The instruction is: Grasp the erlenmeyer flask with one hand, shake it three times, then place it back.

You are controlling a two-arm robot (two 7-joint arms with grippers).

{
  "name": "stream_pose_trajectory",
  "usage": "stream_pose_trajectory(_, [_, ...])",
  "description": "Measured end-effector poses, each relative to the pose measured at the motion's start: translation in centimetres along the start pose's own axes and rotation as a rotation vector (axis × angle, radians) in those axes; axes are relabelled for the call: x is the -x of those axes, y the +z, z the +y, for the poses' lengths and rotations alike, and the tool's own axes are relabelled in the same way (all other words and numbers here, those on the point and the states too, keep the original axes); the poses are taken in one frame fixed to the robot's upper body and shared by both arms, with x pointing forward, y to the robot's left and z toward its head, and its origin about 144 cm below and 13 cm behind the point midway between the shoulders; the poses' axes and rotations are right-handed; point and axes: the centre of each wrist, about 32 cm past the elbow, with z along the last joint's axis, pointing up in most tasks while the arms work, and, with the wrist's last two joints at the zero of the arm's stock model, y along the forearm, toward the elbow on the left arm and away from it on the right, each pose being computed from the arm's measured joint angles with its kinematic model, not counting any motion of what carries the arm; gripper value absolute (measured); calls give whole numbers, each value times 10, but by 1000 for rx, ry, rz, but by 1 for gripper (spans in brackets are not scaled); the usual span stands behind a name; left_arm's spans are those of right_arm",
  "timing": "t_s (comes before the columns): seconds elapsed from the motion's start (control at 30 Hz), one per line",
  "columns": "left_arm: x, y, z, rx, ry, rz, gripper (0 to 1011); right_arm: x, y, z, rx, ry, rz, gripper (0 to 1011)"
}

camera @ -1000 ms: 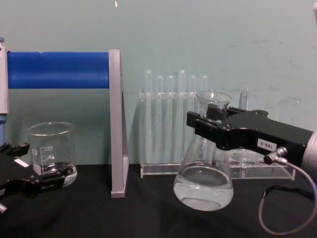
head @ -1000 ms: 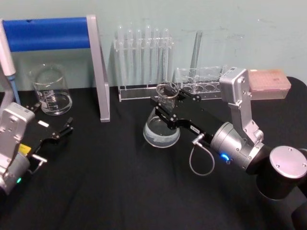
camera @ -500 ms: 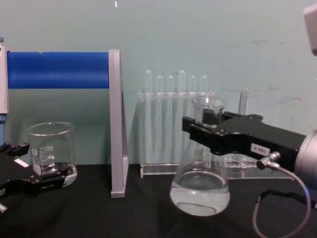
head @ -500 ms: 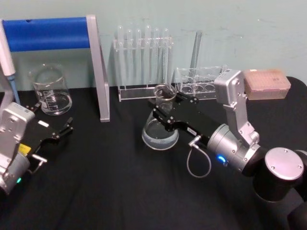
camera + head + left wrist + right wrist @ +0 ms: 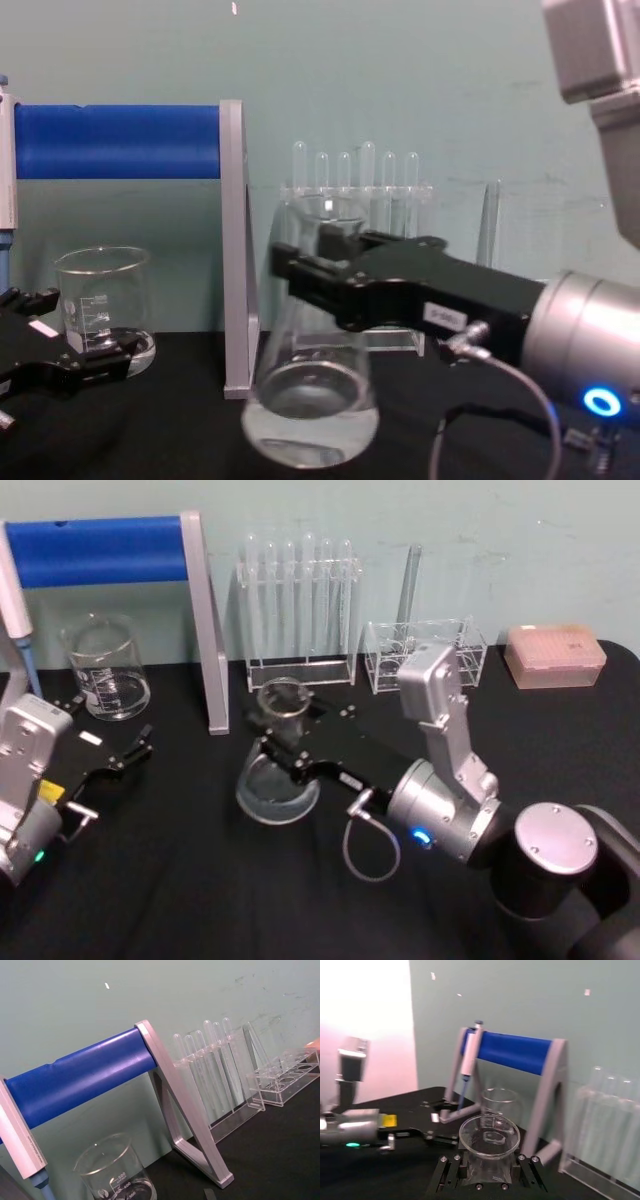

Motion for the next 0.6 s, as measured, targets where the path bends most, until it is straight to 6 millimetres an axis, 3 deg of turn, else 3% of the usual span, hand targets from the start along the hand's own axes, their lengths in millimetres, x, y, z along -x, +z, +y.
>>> stream_pose_trajectory(0.27, [0, 0, 0, 0, 0, 0, 1001, 19, 1, 7, -9, 93, 26, 449])
stream_pose_trajectory(0.6, [0, 0, 0, 0, 0, 0, 1001, 18, 0, 9, -5, 88, 25, 449])
